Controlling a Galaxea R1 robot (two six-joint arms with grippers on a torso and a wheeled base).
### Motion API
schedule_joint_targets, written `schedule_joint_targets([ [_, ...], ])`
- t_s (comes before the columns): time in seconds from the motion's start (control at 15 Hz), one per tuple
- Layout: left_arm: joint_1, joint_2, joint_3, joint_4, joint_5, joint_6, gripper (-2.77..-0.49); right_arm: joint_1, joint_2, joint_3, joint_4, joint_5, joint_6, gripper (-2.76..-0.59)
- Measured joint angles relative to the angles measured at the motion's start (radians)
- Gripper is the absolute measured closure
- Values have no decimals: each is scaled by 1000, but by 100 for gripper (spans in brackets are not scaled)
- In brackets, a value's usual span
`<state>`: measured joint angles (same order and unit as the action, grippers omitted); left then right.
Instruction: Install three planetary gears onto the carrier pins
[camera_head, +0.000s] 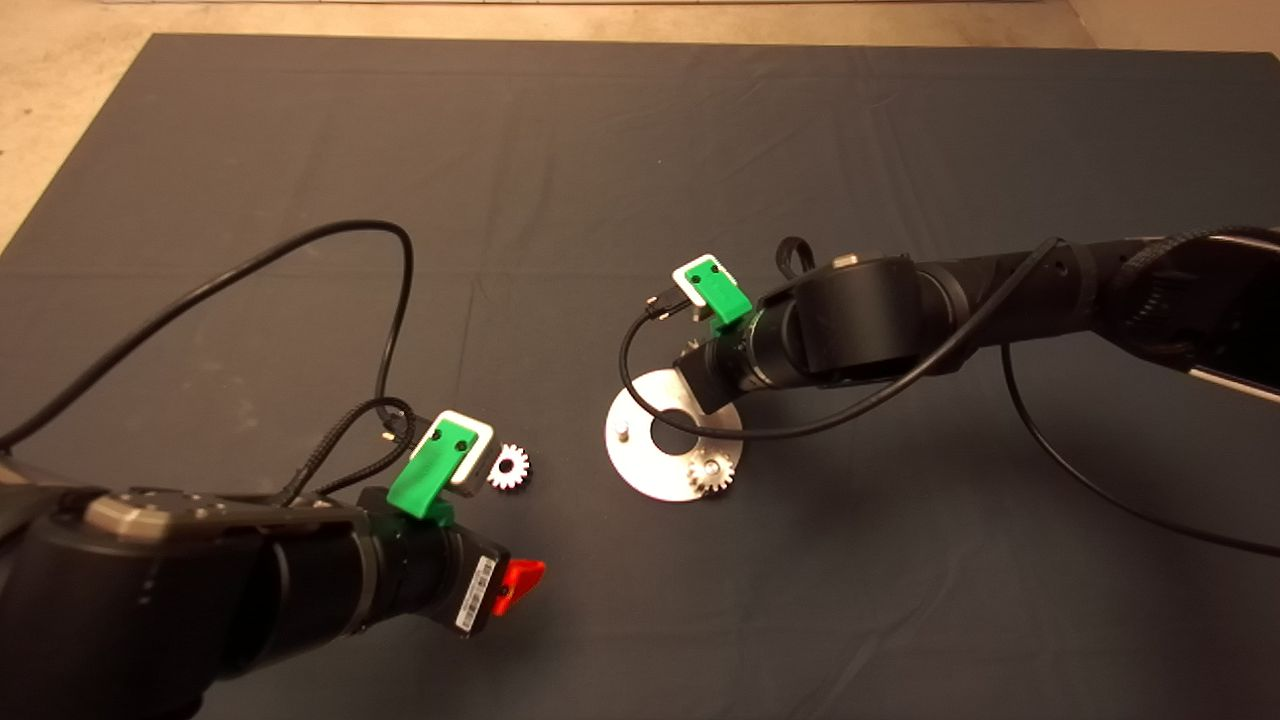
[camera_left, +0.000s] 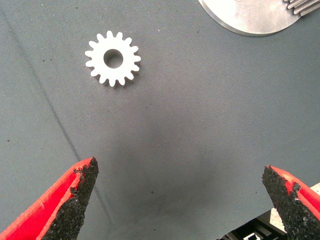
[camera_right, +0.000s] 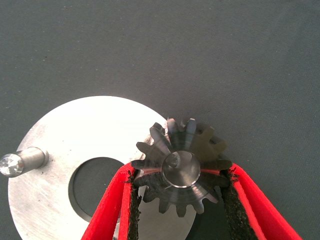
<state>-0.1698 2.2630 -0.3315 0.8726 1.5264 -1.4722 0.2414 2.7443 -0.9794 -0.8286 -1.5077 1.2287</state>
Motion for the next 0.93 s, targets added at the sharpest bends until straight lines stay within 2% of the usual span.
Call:
schedule_joint_targets([
  [0.53,0,-4,0,0,0,0,-237,0,21,0,19,-5,0,-95],
  [0.6,0,-6,0,0,0,0,-237,0,21,0,25,-7,0,-95],
  [0.67,0,-6,0,0,0,0,-237,0,21,0,29,-18,0,-95],
  [0.93,0,-12,0,0,0,1,-237,0,21,0,30,-23,-1,-95],
])
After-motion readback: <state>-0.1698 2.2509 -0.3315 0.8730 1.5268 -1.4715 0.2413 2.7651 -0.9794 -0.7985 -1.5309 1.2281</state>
